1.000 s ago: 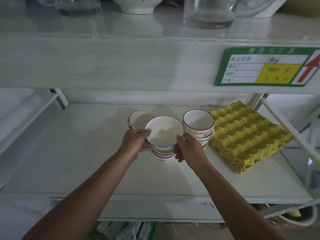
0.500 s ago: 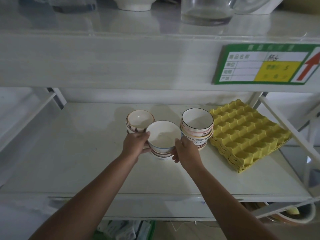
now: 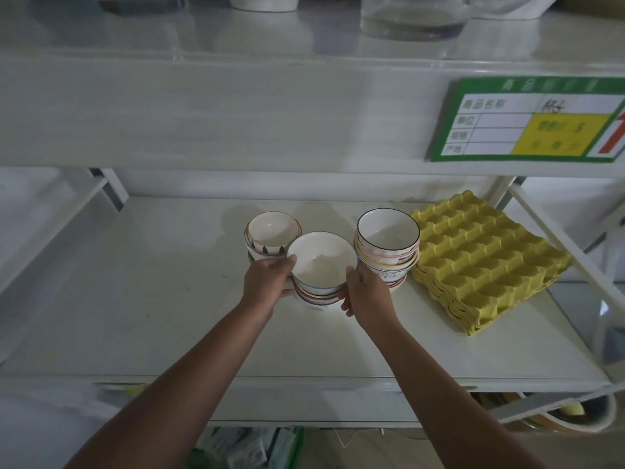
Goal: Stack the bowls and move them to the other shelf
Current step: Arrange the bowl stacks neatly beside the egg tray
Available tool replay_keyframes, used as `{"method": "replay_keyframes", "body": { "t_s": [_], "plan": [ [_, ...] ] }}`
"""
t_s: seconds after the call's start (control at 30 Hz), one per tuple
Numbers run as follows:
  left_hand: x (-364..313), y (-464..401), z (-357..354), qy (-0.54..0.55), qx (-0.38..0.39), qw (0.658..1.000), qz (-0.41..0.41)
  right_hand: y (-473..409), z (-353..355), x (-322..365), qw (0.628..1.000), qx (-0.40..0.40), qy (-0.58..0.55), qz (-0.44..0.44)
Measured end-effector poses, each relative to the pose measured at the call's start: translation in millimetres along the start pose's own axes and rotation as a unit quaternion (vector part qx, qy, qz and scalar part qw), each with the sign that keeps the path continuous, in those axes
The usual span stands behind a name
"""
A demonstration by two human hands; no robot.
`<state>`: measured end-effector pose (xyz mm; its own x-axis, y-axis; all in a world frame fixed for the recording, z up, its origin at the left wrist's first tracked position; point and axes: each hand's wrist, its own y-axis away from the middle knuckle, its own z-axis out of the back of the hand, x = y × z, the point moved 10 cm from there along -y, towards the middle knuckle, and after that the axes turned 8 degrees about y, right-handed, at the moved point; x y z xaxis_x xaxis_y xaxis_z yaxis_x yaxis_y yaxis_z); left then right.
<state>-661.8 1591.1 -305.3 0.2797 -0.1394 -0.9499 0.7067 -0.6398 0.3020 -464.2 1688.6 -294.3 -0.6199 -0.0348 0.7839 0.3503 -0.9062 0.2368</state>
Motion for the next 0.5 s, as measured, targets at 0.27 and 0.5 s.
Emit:
{"method": "replay_keyframes", "body": {
  "t_s": [0.27,0.5],
  "plan": [
    [7,-11,25,0.015,-0.047,0.997,0.059,14,27,16,0.987,-0.061,0.147,0.034],
    [-22,-53,61,-0.126,-0.05,0.99,-0.029,-5,19,129,0.94,-0.098,0.267,0.19]
  ]
}}
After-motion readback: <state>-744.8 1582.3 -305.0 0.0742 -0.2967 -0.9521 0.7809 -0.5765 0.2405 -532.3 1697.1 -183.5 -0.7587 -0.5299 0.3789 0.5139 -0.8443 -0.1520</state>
